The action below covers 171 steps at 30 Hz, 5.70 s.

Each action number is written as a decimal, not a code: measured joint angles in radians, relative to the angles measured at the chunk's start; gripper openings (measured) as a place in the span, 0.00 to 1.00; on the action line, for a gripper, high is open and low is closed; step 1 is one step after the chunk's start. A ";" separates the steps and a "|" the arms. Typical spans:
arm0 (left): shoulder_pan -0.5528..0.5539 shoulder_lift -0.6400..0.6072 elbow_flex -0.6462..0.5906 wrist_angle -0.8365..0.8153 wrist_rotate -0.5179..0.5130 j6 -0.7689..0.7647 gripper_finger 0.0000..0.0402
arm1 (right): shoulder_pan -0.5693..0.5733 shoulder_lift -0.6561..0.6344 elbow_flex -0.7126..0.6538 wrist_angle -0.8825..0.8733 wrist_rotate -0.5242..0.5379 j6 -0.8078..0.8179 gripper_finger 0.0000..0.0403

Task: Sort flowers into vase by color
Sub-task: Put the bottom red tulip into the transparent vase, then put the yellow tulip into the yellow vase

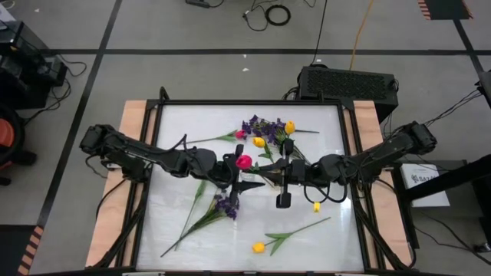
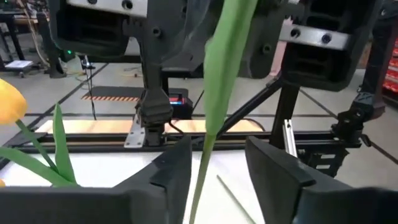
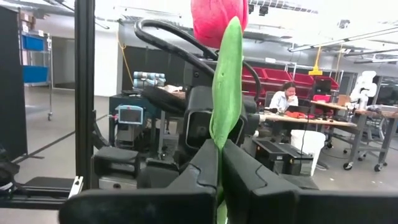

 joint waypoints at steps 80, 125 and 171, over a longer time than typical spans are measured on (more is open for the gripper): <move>0.101 -0.261 -0.223 -0.196 -0.173 0.048 0.03 | 0.475 0.334 0.000 -0.863 -0.126 0.745 0.54; 0.108 -0.042 -0.223 -0.214 -0.130 0.053 0.45 | 0.466 0.332 0.000 -0.887 -0.099 0.820 0.54; -0.134 -0.361 -0.222 -0.390 -0.309 0.079 0.88 | 0.412 0.405 0.000 -0.917 -0.159 0.743 0.49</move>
